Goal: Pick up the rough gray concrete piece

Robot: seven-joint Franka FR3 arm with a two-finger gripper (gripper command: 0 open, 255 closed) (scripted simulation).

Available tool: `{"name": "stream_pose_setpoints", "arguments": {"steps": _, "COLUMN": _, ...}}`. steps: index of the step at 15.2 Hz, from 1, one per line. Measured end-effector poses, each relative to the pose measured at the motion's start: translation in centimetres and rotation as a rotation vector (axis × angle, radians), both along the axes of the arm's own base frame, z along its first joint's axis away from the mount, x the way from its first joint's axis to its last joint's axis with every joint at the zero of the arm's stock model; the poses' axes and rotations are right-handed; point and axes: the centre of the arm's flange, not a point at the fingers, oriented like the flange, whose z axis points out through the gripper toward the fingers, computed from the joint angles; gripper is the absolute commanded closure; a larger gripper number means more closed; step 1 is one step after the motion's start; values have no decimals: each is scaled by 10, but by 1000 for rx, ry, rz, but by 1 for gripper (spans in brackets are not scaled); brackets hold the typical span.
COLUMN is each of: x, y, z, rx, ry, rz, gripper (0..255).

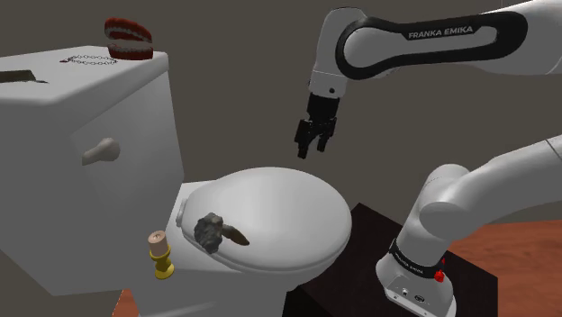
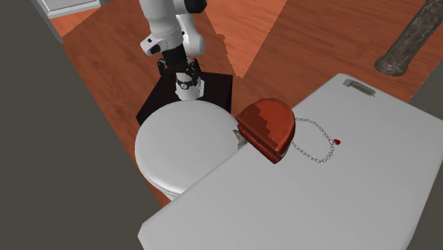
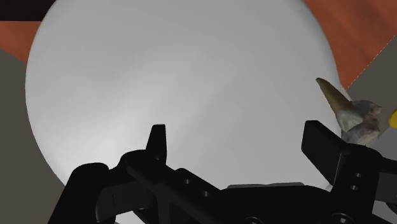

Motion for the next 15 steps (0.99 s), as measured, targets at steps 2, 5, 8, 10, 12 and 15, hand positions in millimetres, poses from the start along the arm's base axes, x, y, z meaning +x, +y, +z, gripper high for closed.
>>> {"name": "stream_pose_setpoints", "arguments": {"steps": 2, "x": 7, "y": 18, "z": -13, "rx": 16, "ry": -11, "rz": -5, "gripper": 0}}
{"name": "stream_pose_setpoints", "arguments": {"steps": 5, "x": 18, "y": 48, "z": -30, "rx": 40, "ry": -30, "rz": -11, "gripper": 0}}
{"name": "stream_pose_setpoints", "arguments": {"steps": 8, "x": 26, "y": 74, "z": -50, "rx": 63, "ry": -48, "rz": -19, "gripper": 0}}
{"name": "stream_pose_setpoints", "arguments": {"steps": 10, "x": 30, "y": 96, "z": -64, "rx": 78, "ry": -60, "rz": -23, "gripper": 0}}
{"name": "stream_pose_setpoints", "arguments": {"steps": 12, "x": 37, "y": 116, "z": -74, "rx": 94, "ry": -72, "rz": -28, "gripper": 0}}
{"name": "stream_pose_setpoints", "arguments": {"steps": 15, "x": 47, "y": 144, "z": -91, "rx": 117, "ry": -90, "rz": -35, "gripper": 0}}
